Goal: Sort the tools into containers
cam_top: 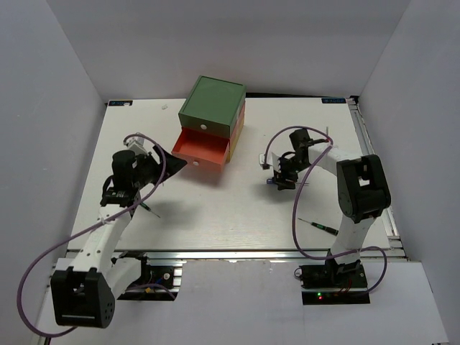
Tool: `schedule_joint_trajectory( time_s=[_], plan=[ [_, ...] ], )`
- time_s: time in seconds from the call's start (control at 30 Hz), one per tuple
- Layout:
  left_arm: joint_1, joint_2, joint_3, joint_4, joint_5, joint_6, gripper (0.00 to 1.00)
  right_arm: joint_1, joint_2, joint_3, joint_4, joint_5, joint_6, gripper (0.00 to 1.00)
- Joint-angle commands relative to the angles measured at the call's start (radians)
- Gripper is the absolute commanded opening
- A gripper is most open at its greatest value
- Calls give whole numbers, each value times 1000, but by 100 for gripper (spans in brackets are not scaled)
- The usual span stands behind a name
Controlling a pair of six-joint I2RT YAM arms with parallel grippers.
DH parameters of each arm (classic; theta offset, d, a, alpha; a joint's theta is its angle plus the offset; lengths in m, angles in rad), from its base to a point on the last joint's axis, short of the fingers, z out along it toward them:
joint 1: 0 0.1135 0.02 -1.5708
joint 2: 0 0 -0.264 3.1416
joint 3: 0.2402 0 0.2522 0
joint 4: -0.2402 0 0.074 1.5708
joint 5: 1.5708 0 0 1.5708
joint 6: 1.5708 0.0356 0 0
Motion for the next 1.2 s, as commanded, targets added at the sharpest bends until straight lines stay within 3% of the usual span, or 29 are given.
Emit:
schedule_joint_trajectory(
  time_s=[0.0,0.33,0.37,0.47,0.63,0.8,1.0,1.17],
  plan=[
    [8,-83,-2,-148,-130,51,88,18,9,2,64,68,48,66],
    [8,-270,-2,-295,-308,55,88,30,-26,1,-8,56,78,24],
    [8,-289,-2,-313,-319,52,88,35,-35,-1,-12,49,79,15],
    [8,-306,3,-343,-348,49,88,53,-74,11,-52,23,81,7],
    [8,-327,9,-367,-372,48,88,107,-172,117,-175,-74,68,4],
    [8,-335,4,-375,-394,45,88,257,-238,295,-221,-168,160,1],
    [9,-349,14,-387,-411,49,88,435,-160,513,67,-127,577,0],
    [8,-385,20,-421,-425,42,88,506,-19,646,280,40,838,0]
  ],
)
